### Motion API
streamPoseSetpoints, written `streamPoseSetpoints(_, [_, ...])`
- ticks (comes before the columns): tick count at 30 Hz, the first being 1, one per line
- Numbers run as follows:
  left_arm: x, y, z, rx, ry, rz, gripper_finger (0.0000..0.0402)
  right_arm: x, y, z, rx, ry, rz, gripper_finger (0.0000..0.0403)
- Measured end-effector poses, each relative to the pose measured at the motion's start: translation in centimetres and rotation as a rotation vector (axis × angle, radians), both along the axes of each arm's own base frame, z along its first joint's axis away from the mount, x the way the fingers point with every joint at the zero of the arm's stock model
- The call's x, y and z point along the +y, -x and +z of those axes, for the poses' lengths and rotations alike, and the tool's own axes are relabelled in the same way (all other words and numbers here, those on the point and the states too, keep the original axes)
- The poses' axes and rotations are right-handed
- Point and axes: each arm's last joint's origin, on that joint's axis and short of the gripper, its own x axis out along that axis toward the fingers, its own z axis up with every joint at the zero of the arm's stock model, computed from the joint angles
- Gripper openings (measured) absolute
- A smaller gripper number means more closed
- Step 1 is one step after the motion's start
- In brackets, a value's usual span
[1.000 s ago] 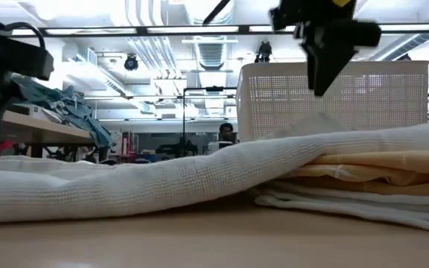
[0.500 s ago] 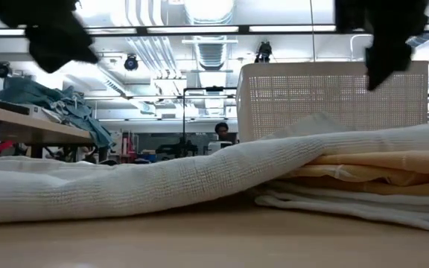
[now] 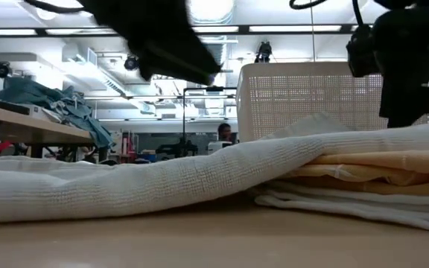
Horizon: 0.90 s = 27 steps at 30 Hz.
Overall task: Fold towel
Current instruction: Fold the white checkered towel
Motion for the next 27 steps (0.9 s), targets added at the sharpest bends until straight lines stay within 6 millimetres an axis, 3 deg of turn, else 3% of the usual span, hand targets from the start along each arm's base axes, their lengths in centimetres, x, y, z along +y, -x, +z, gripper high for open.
streamPoseSetpoints(6, [0.0,-6.3,-1.3,0.051,-0.079,-0.050,0.0113,0.3,-0.5,-2.5,-0.068,-0.070,0.022,0.0271])
streamPoseSetpoints(13, [0.8,-11.3,-4.3,0.126,-0.059,-0.136,0.0113,0.2,-0.3,-4.3,-0.148,-0.100,0.012,0.0272])
streamPoseSetpoints(18, [1.1,-12.5,-6.5,0.178,-0.030,-0.150,0.0113,0.4,-0.6,-5.2,-0.205,-0.126,0.020,0.0272])
streamPoseSetpoints(27, [1.4,-12.8,-6.7,0.172,-0.013,-0.136,0.0113,1.1,-2.8,-5.4,-0.387,-0.189,0.072,0.0255])
